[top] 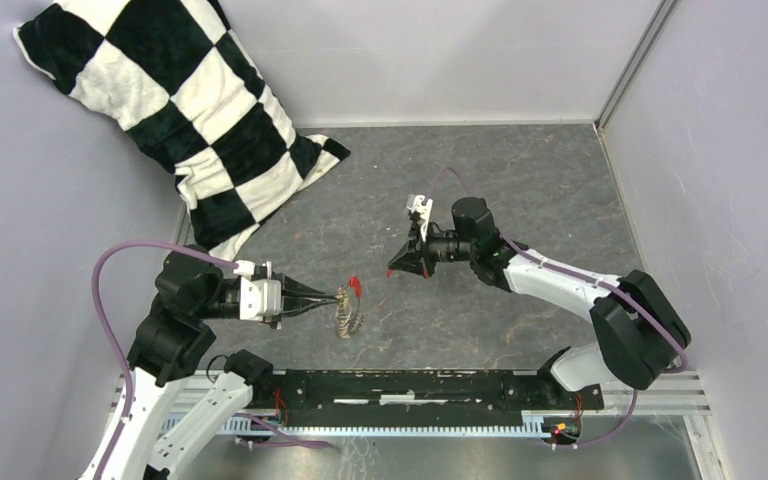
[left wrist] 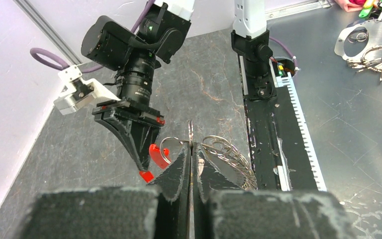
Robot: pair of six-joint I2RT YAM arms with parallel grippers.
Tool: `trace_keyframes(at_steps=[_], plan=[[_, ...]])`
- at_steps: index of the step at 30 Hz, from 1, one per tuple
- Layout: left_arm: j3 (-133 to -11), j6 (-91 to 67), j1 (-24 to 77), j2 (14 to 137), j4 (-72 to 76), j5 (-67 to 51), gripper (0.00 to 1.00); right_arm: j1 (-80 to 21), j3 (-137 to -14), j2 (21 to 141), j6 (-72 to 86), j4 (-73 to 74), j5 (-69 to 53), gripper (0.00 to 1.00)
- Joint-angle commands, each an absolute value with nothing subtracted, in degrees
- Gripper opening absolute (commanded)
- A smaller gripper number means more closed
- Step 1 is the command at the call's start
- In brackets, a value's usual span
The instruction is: Put the keys on the keyring
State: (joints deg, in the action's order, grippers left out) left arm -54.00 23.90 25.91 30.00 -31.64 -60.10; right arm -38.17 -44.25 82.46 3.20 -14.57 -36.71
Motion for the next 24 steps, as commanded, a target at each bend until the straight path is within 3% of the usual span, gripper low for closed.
trace_keyframes(at_steps=[1,5,10,17,24], plan=[[-54.6,24.6,26.0,30.7,-31.0,-61.3,0.02,-37.8,-42.4,82.0,8.3,-20.4,-59.6,0.0],[-54.9,24.8,26.0,30.8,-31.1,-61.2,0.02,-38.0,-39.4,85.6,18.6,-32.1,-65.1,0.02],[-54.8,24.5,26.0,30.2,-31.0,-61.1,0.02,-37.9,-42.5,92.2,10.9,-19.2,-58.5,0.02],[-55.3,24.5,26.1,30.4,-31.0,-61.0,0.02,-37.9,-45.6,101.2,11.3,-16.1,-58.0,0.03],[-55.4,24.6,26.0,30.4,-31.1,-61.0,0.02,-36.2,-49.0,104.9,11.3,-13.2,-53.2,0.13]])
